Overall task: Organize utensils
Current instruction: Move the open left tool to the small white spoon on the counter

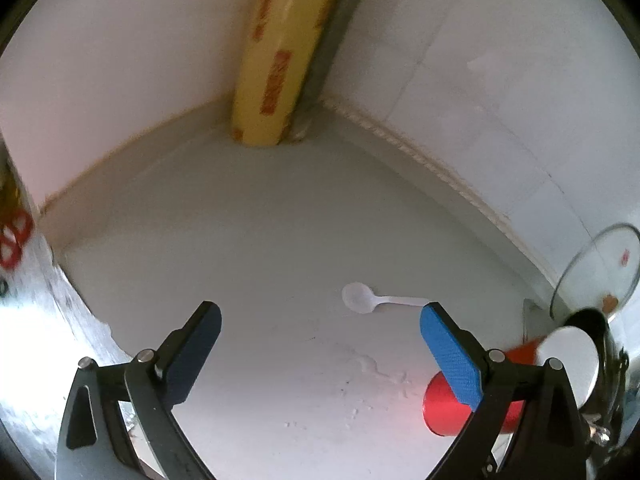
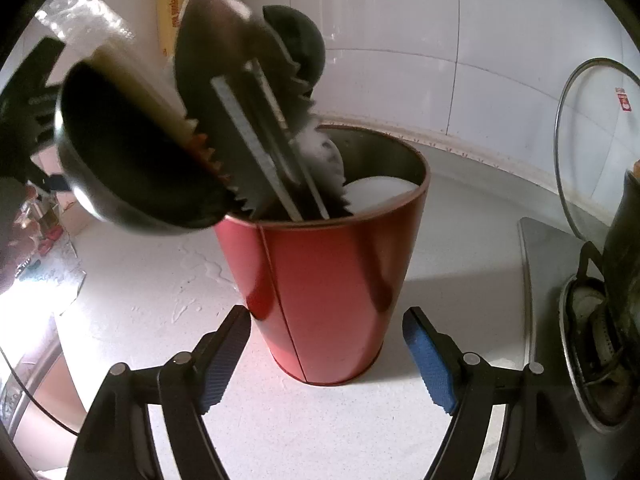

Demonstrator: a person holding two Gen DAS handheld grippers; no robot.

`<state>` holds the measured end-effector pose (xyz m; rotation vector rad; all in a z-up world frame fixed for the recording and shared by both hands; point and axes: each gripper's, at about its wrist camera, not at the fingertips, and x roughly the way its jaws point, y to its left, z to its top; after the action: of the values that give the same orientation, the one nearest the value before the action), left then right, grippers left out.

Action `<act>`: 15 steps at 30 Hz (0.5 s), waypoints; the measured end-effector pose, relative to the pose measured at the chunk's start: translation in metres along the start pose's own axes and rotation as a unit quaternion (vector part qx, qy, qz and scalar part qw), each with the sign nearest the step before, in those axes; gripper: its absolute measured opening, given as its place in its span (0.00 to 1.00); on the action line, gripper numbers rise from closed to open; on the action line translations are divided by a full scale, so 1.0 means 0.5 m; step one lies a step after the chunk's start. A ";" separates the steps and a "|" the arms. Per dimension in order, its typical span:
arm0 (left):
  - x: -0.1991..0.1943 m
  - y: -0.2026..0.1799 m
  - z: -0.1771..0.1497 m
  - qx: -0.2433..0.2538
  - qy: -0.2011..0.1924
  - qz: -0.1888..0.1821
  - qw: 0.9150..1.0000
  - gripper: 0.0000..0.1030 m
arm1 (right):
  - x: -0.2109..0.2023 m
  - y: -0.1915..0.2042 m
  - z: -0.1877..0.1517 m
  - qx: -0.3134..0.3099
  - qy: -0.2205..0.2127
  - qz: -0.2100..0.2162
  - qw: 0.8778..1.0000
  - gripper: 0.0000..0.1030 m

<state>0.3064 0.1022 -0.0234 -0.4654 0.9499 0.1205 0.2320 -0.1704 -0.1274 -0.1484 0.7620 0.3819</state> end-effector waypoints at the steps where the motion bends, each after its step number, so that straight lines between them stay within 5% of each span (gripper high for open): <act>1: 0.007 0.003 -0.003 -0.006 0.003 0.000 1.000 0.97 | 0.002 -0.001 0.001 0.000 0.001 -0.001 1.000 0.81; 15: 0.087 0.002 -0.014 -0.013 0.042 -0.010 0.999 0.97 | 0.021 -0.023 0.012 0.001 0.006 0.010 1.000 0.83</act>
<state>0.3262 0.0957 -0.0624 -0.5064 1.0262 0.0961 0.2473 -0.1761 -0.1307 -0.1419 0.7762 0.3997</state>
